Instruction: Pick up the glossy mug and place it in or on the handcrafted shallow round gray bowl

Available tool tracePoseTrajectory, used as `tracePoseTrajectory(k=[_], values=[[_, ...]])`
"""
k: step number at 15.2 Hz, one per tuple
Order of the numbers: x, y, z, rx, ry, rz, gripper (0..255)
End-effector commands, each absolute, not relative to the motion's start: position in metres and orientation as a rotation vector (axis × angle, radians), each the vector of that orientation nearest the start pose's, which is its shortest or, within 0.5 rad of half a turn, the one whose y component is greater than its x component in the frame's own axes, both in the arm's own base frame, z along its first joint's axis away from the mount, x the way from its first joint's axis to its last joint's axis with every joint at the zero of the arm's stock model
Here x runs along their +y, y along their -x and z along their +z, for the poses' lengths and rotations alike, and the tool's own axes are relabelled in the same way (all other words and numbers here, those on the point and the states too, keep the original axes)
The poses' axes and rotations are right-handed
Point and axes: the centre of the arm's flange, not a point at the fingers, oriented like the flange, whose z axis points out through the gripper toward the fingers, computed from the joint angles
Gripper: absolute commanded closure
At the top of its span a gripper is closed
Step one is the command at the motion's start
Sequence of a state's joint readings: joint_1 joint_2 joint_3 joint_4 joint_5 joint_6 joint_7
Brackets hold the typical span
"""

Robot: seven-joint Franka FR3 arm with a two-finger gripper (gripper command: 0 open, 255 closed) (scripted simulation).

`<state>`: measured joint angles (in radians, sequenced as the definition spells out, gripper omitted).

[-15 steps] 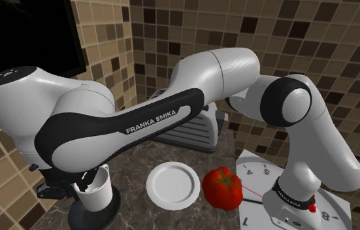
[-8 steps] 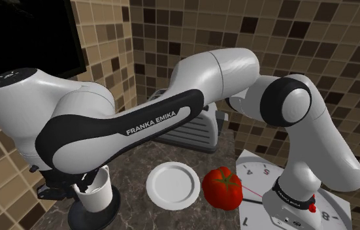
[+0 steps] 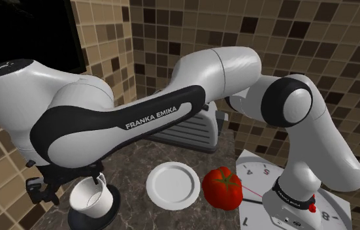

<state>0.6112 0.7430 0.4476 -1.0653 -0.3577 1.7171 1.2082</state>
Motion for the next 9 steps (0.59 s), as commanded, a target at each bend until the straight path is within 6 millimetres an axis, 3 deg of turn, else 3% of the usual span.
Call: tracePoseTrajectory(k=[1, 2, 9], values=[[0.572, -0.479, 0.441, 0.308, 3.180, -0.055, 0], [0.572, -0.478, 0.451, 0.308, 3.180, -0.055, 0], [0.572, -0.478, 0.451, 0.308, 3.179, -0.055, 0]])
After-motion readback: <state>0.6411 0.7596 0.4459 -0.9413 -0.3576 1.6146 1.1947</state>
